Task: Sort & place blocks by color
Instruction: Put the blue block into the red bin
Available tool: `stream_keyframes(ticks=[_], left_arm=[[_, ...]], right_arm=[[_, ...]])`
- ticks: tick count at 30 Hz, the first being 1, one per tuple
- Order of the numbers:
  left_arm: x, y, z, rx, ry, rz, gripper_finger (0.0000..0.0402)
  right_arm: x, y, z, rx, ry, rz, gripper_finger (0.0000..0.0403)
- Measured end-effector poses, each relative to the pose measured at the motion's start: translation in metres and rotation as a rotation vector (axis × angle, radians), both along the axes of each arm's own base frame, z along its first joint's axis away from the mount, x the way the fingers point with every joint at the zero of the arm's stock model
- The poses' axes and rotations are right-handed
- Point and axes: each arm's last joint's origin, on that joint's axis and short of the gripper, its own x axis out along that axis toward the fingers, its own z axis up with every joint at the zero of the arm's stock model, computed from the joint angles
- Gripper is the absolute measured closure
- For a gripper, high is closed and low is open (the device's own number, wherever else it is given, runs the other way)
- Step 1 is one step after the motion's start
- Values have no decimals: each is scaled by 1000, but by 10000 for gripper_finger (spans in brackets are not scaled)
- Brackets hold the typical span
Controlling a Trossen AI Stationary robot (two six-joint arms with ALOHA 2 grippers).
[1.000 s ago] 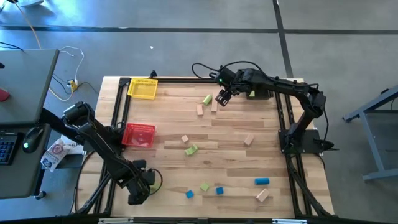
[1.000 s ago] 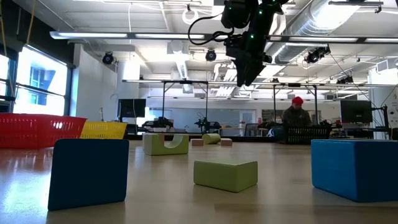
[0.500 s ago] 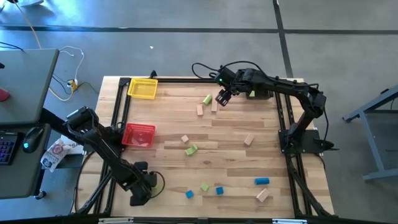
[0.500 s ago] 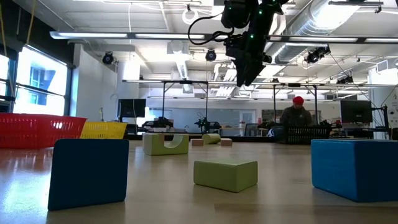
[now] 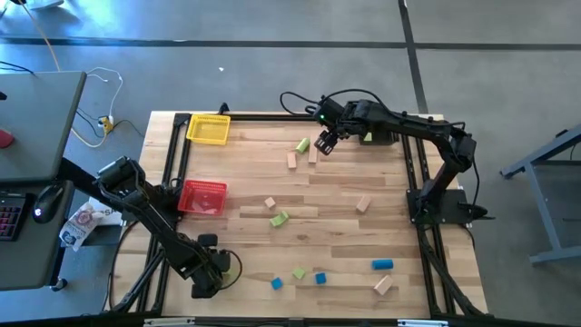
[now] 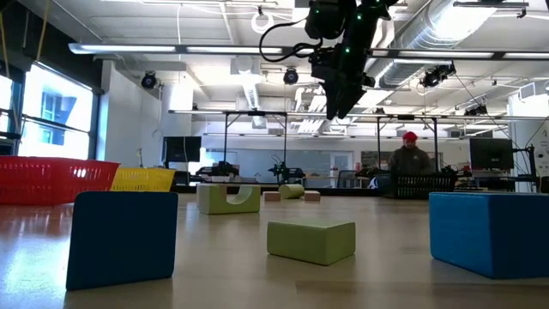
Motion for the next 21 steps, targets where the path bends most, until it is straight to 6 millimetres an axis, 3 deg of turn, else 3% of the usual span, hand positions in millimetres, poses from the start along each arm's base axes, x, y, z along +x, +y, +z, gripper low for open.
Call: stream_keyframes(ticks=[14, 21], left_arm=[[-1, 2, 3, 11, -11, 40, 295], [-10, 15, 25, 61, -43, 117, 296]], right_arm=[[0, 0, 0, 0, 0, 0, 190], [2, 1, 0, 37, -28, 21, 190]])
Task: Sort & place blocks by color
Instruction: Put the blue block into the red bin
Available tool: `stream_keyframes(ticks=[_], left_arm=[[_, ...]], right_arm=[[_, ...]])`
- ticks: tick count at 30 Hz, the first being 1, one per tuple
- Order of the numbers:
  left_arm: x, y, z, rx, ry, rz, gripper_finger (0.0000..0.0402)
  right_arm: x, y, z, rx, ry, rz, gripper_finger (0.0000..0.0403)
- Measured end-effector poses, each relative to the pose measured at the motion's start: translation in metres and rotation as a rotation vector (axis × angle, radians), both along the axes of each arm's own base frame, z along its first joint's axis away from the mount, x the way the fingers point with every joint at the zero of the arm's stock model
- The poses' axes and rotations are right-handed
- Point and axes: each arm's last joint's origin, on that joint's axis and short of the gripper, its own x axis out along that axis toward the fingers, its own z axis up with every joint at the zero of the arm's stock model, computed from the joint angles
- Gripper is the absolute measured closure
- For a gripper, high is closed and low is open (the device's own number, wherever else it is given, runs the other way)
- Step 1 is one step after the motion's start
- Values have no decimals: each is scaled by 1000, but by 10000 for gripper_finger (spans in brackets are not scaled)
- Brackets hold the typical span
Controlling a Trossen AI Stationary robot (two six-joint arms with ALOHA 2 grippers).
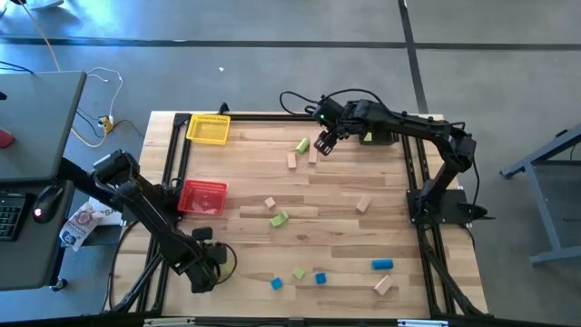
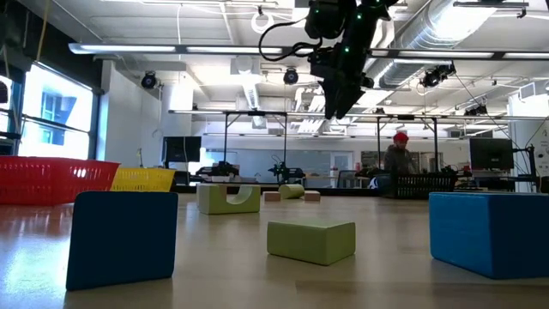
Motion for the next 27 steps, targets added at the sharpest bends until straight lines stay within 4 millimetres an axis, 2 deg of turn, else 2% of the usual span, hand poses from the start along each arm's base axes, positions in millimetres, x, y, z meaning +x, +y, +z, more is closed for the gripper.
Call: stream_keyframes(ticks=[8, 18, 22, 27], left_arm=[[-17, 39, 34, 180, -18, 90, 296], [-27, 98, 65, 362, -42, 287, 292], [-28, 120, 66, 365, -21, 400, 293], [-34, 143, 51, 342, 95, 449, 292]], right_arm=[[10, 13, 1, 54, -69, 76, 190], [33, 49, 7, 21, -179, 199, 190], [42, 60, 4, 14, -201, 241, 190], [52, 67, -7, 37, -195, 274, 190]])
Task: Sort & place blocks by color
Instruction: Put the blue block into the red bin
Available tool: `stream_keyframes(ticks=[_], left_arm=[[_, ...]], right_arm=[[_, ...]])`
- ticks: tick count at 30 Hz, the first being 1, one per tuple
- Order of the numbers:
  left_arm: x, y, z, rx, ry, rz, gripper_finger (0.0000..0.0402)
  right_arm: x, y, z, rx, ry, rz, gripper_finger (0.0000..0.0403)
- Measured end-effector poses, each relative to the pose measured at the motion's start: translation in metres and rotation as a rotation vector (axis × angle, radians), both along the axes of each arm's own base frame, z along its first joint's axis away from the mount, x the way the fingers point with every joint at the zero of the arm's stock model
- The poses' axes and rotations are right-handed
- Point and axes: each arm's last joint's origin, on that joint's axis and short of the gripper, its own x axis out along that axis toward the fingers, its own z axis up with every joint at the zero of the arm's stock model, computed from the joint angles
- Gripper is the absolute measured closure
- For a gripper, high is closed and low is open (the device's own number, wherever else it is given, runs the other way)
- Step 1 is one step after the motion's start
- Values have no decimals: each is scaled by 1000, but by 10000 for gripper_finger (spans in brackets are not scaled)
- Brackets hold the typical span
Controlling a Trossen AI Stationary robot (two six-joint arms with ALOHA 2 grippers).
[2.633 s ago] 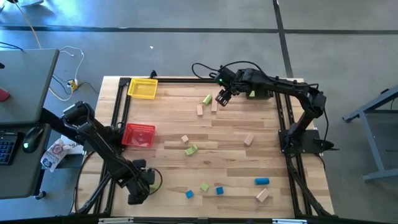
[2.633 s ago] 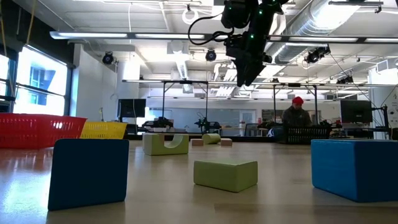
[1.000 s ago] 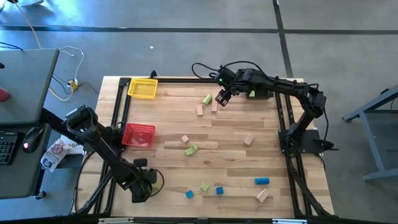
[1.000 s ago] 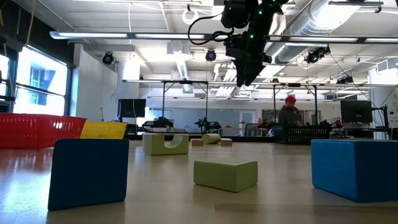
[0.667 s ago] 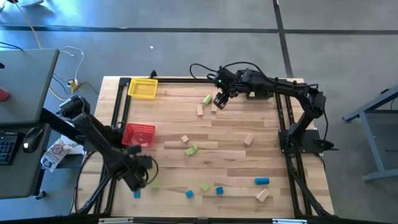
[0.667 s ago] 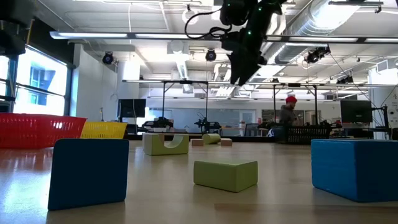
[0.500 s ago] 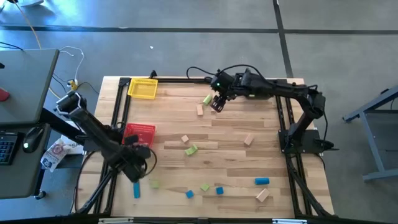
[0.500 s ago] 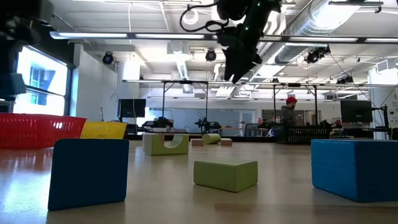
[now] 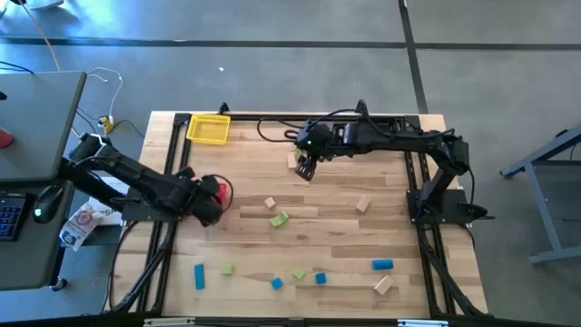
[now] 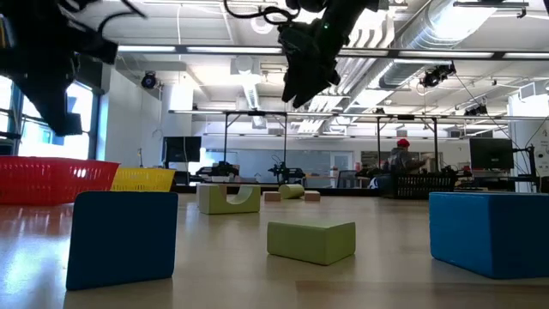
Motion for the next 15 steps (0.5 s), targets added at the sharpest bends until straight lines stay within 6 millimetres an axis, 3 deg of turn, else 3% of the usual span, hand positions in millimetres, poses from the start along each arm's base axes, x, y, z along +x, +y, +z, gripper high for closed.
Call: stream_keyframes(ticks=[9, 15], left_arm=[[0, 21, -9, -65, 44, 47, 289], [0, 32, -10, -141, 63, 72, 288]], right_arm=[[21, 17, -31, 35, 54, 102, 190], [34, 30, -50, 20, 79, 260, 190]])
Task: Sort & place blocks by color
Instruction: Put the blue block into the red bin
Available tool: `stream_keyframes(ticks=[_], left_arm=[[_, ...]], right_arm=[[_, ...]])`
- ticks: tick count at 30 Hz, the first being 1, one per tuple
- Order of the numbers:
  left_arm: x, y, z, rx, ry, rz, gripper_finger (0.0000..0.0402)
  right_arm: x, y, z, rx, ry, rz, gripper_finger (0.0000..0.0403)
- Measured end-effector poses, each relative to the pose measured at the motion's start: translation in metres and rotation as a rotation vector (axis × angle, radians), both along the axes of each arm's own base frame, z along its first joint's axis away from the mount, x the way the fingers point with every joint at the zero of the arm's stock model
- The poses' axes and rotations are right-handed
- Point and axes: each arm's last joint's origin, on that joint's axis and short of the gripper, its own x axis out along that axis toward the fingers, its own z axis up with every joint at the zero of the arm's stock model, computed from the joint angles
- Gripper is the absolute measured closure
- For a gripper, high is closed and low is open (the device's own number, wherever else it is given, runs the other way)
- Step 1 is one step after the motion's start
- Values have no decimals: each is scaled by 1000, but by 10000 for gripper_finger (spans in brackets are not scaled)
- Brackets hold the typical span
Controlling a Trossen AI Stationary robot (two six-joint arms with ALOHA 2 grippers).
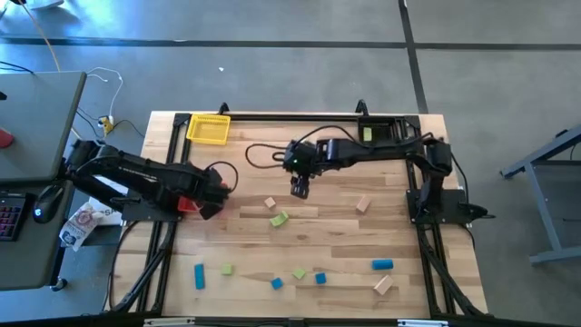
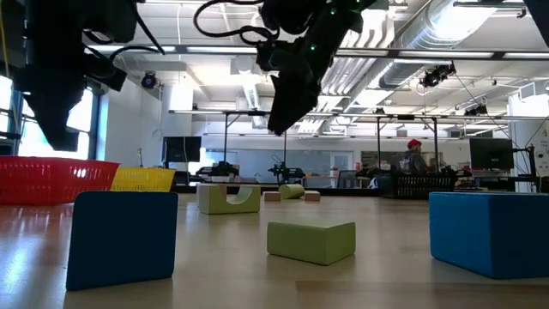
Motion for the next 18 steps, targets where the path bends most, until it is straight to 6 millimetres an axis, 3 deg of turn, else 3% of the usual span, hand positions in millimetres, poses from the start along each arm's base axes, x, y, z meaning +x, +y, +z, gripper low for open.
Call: stream_keyframes(ticks=[11, 18], left_arm=[[8, 13, -3, -219, -77, 12, 287], [7, 24, -4, -233, -66, 19, 286]], right_arm=[[19, 17, -11, -41, -98, 311, 190], [26, 22, -15, -77, -167, 550, 190]])
